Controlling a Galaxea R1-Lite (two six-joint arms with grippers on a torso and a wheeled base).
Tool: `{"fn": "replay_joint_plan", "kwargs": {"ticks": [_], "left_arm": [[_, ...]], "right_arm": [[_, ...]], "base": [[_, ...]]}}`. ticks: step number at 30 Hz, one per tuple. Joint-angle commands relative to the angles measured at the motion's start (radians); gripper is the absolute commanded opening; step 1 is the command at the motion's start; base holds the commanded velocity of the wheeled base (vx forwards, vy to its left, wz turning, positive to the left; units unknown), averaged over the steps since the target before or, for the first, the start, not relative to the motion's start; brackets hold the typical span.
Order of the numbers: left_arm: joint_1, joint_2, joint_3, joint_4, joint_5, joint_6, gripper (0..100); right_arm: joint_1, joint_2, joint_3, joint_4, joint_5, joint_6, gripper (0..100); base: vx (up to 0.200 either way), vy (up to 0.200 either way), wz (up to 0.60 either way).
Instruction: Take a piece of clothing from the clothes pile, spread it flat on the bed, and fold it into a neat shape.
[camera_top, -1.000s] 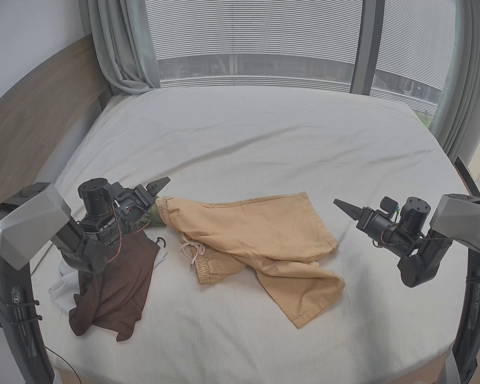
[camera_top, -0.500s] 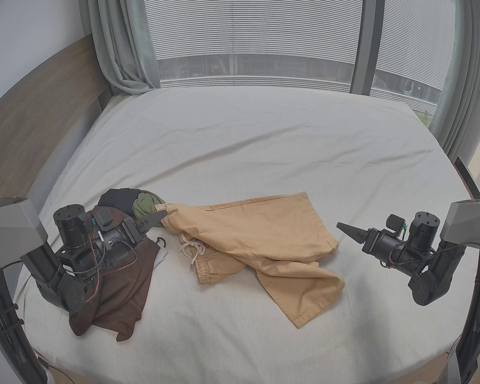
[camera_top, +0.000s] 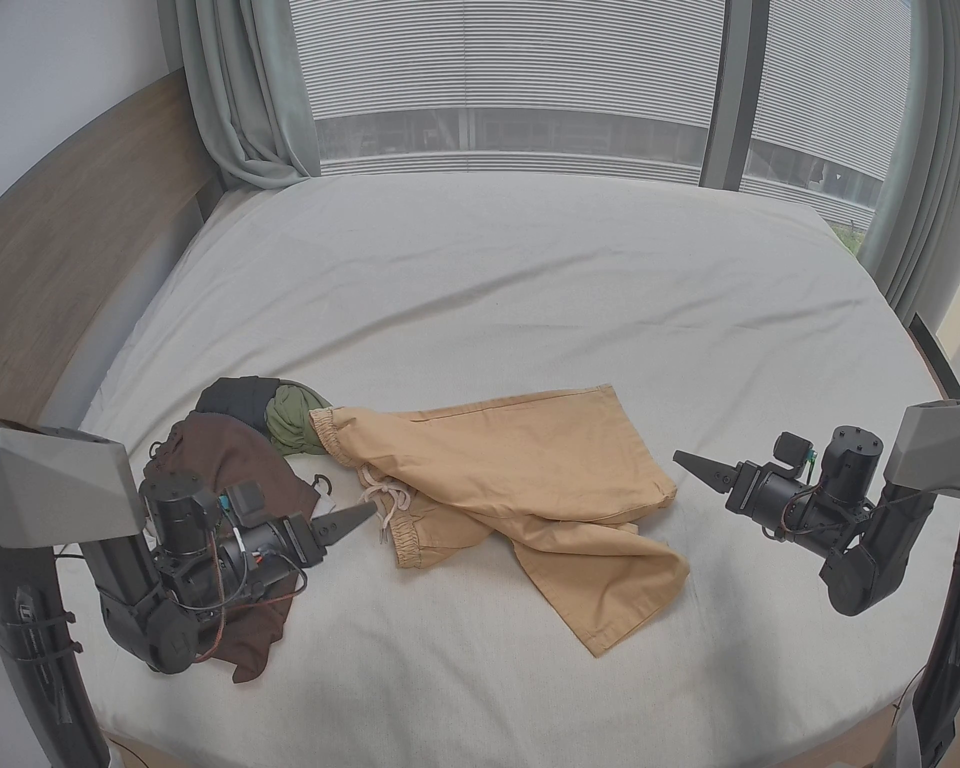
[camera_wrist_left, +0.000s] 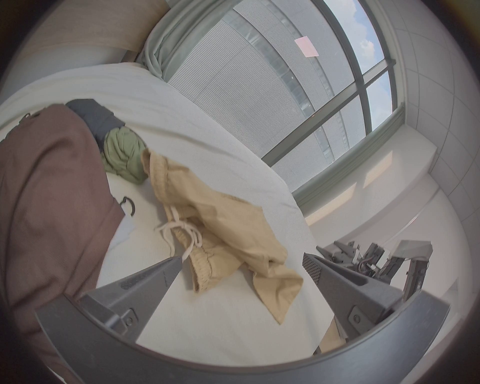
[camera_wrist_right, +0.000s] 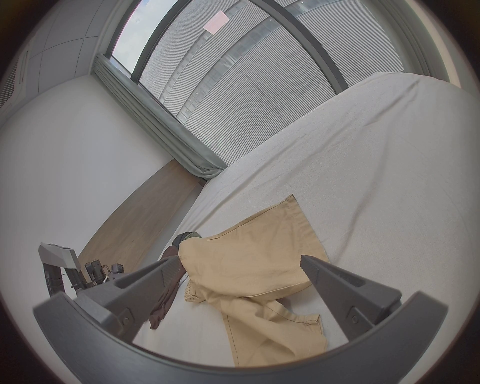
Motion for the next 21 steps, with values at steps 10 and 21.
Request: {"fn": "replay_joint_plan", "kwargs": {"ticks": [10, 21], "left_arm": [[-0.063, 0.184, -0.032, -0.011, 0.026, 0.023, 100], [-0.087, 0.282, -0.139, -0.011, 0.082, 0.098, 100]], "right_arm": [[-0.006, 0.01, -0.02, -0.001, 0.001, 0.001, 100], [-0.008, 0.007, -0.028, -0.001, 0.002, 0.006, 100]], "base": [[0.0, 0.0, 0.0], [0.0, 0.0, 0.0]]}}
